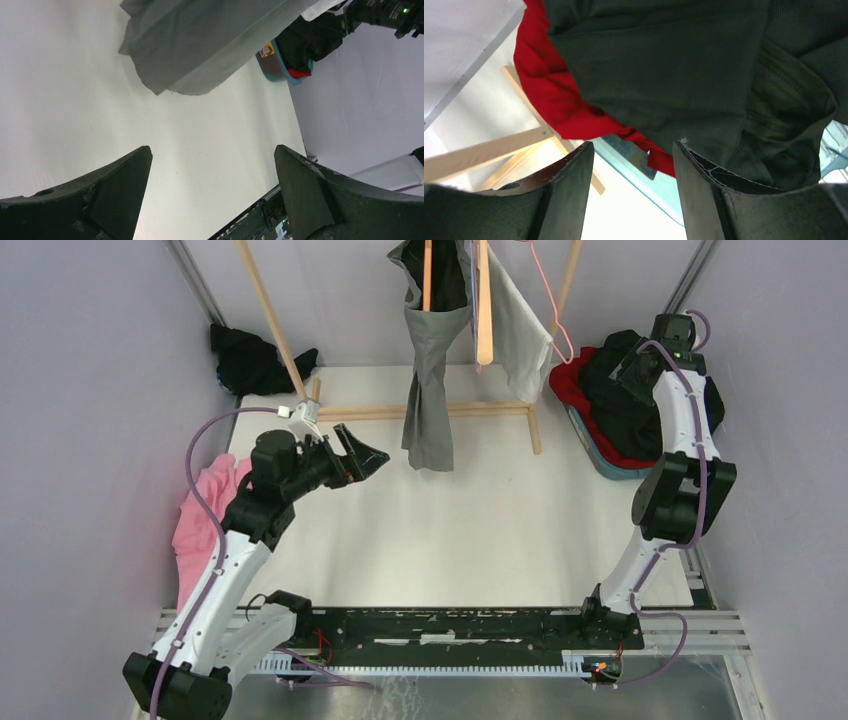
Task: Place the skirt on the hanger
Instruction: Pick up the skirt from the bin.
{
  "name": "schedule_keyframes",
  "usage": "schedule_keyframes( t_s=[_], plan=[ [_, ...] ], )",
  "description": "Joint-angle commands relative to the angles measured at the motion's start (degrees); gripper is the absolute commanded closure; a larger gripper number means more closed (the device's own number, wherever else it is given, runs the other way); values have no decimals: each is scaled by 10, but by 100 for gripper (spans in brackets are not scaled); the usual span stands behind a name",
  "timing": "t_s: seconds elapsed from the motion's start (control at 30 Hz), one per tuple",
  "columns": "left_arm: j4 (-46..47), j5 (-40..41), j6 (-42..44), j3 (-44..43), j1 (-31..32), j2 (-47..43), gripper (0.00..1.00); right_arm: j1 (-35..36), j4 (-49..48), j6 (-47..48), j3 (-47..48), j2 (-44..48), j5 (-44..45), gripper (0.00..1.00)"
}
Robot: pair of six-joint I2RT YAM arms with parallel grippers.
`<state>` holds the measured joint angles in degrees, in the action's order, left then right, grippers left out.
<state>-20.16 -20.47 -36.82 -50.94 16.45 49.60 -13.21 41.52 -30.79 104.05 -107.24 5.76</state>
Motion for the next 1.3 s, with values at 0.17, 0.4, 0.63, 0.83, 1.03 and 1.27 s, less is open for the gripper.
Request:
schedule_keyframes(
  t_s=[0.17, 0.4, 0.63, 0.83, 1.03, 1.27],
  plan=[
    [80, -38, 2, 35, -3, 14, 1, 2, -22, 30, -6, 36, 148, 33],
    [84, -45, 6, 47, 0, 24, 1, -11, -36, 15, -91, 84, 165, 31],
    [80, -46, 15, 44, 2, 29, 1, -40, -67, -4, -136, 62, 123, 32],
    [77, -44, 16, 44, 3, 25, 1, -49, -73, -24, -98, 5, 82, 36],
    [76, -45, 16, 39, 3, 24, 1, -50, -98, -41, -83, -34, 36, 52],
    [66, -42, 21, 35, 3, 20, 0, -49, -132, -46, -88, -19, -3, 82]
  ],
)
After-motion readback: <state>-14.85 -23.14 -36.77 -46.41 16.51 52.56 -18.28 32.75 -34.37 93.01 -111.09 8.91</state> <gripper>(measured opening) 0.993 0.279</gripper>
